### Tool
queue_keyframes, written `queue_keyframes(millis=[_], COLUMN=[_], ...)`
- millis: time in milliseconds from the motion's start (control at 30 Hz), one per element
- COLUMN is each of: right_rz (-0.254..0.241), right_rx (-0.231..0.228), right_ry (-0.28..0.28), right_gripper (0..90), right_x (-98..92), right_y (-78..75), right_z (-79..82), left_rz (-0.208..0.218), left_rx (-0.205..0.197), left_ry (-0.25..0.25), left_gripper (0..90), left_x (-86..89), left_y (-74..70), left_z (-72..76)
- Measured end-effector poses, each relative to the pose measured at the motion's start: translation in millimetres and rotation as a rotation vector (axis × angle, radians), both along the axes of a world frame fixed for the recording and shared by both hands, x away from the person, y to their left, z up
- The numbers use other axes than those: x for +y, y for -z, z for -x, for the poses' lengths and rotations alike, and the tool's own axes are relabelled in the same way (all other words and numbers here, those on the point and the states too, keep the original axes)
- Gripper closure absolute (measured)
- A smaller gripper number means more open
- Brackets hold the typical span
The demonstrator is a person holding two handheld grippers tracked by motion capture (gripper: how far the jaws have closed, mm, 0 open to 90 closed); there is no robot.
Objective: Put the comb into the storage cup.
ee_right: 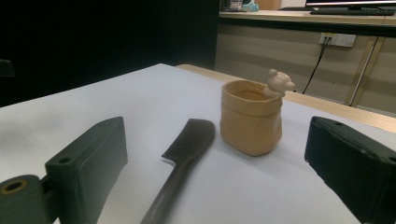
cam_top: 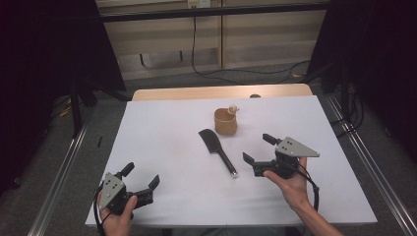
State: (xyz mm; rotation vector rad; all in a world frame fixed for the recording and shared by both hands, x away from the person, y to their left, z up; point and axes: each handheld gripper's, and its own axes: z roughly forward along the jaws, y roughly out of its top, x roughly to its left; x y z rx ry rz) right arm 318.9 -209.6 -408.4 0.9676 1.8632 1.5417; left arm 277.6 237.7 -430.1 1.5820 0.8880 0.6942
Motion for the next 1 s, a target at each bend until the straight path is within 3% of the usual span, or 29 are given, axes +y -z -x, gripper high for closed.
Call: queue_keyframes(millis=[100,300,433,733,1000], right_rz=[0.044,0.024,0.014,0.009,0.010], right_rx=[0.005,0.010,0.021,0.046,0.107], right_ry=[0.001,0.008,0.011,-0.039,-0.086], right_gripper=[7.5,8.5,10.5,40.0,63.2], right_x=[9.8,17.4,18.3,16.5,11.5], right_y=[0.1,-1.2,-1.2,1.2,0.4], right_z=[-8.0,-23.1,-23.9,-25.9,-29.8], left_rz=[-0.008,-0.010,-0.008,-0.003,-0.016], left_rx=[-0.002,0.003,-0.002,0.001,0.004], left_ry=[-0.005,-0.011,-0.003,0.001,0.003], left_gripper=[4.6,4.6,4.6,4.5,4.5], left_x=[0.9,1.7,0.6,1.0,0.5], left_y=[-0.2,0.3,-0.3,0.3,0.7], left_z=[0.2,0.0,0.4,-0.3,-1.0])
